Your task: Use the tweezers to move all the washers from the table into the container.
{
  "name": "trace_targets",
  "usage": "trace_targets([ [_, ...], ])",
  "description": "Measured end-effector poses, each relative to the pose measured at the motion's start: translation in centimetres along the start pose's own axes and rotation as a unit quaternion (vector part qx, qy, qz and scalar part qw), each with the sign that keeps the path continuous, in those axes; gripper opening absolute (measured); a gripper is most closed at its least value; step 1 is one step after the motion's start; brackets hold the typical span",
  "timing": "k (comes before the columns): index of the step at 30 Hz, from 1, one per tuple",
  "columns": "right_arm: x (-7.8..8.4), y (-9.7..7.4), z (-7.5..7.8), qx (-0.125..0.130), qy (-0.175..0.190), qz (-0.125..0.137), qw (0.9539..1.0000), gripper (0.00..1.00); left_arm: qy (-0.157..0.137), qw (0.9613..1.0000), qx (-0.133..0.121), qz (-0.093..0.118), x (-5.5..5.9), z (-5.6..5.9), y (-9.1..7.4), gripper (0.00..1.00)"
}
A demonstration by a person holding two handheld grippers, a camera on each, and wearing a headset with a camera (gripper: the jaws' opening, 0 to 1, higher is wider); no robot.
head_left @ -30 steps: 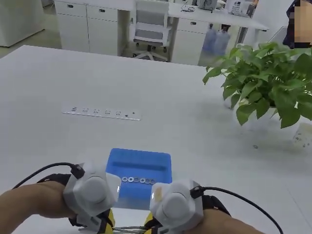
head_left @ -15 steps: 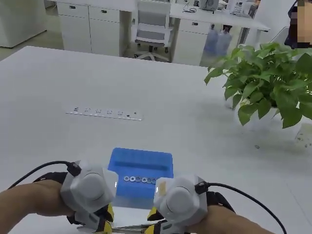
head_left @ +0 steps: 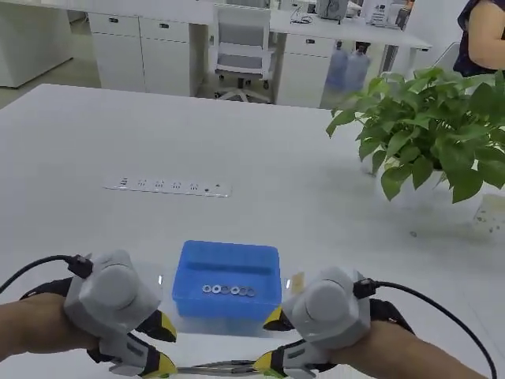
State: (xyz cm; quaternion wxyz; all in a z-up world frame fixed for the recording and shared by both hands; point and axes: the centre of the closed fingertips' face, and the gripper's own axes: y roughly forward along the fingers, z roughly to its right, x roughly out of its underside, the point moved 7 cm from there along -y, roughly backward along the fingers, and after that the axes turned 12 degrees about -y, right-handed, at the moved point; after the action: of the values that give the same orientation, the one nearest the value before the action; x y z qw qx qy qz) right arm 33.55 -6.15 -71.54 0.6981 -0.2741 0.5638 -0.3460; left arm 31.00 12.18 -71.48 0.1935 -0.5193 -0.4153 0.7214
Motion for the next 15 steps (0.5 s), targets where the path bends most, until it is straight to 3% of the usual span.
trace_targets([
  [5,0.5,-1.5,0.5,0.040,0.027,0.017,0.9987,0.48,-0.019,0.9993,-0.016,0.027,-0.3,0.5,-1.1,0.40],
  [15,1.6,-4.1,0.5,0.090,0.057,0.047,0.9932,0.69,-0.028,0.9957,-0.043,0.077,-1.3,1.4,-2.9,0.64],
])
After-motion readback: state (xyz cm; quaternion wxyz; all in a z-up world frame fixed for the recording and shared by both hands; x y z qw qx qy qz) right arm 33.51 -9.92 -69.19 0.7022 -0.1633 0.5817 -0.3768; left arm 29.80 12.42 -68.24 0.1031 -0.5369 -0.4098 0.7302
